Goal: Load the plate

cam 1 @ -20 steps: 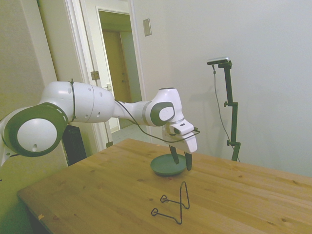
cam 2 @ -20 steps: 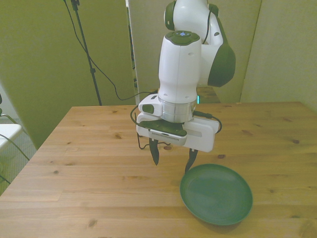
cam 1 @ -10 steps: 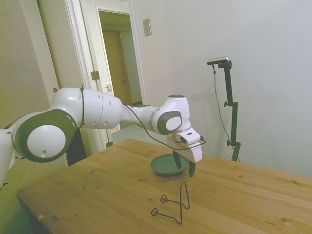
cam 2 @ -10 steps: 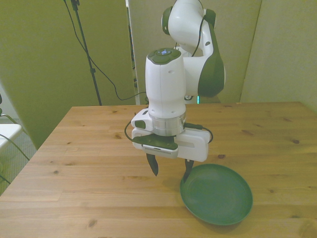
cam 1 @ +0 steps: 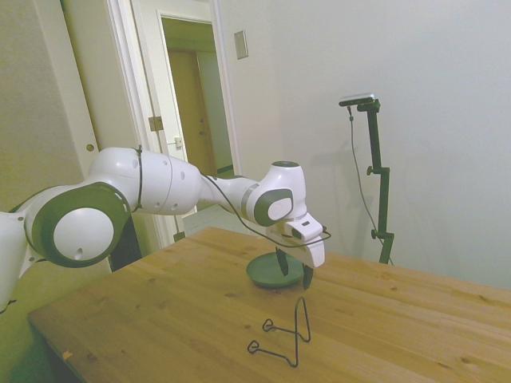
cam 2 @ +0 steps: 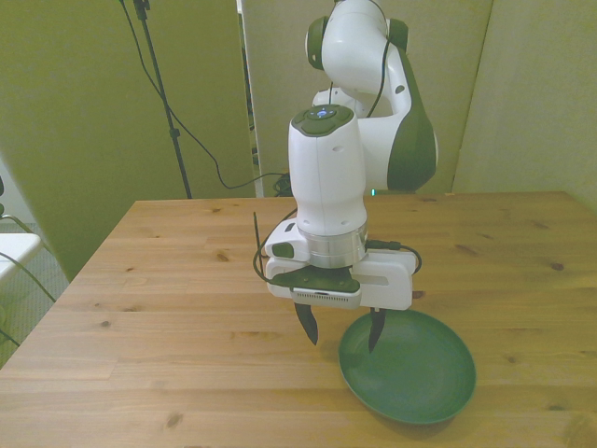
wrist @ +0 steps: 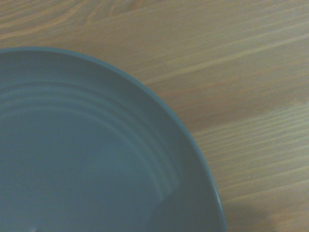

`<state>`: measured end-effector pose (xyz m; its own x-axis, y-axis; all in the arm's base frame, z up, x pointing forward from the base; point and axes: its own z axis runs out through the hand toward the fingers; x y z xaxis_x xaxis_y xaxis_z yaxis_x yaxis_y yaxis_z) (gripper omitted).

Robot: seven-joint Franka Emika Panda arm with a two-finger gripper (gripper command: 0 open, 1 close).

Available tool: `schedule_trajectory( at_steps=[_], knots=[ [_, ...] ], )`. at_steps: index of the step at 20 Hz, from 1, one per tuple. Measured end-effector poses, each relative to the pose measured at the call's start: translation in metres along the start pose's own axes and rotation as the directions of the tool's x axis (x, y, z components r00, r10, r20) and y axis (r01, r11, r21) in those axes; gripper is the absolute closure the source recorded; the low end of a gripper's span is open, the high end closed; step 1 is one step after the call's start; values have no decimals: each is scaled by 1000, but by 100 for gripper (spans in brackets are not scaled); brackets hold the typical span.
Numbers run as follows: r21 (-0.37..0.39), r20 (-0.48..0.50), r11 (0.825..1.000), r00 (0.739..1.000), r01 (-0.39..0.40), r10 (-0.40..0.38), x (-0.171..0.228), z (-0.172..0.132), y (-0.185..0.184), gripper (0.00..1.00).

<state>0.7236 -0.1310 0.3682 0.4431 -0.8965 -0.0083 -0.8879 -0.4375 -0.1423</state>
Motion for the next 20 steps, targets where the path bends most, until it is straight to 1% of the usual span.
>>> schedule_trajectory(
  at_steps=[4,10,11,20],
  knots=[
    [46,29,998,999,-41,40,6,-2,2,0],
    [60,49,998,998,-37,34,10,6,9,0],
    [61,50,997,998,-36,33,10,7,9,100],
    [78,72,996,996,-51,45,8,8,8,100]
  ],
)
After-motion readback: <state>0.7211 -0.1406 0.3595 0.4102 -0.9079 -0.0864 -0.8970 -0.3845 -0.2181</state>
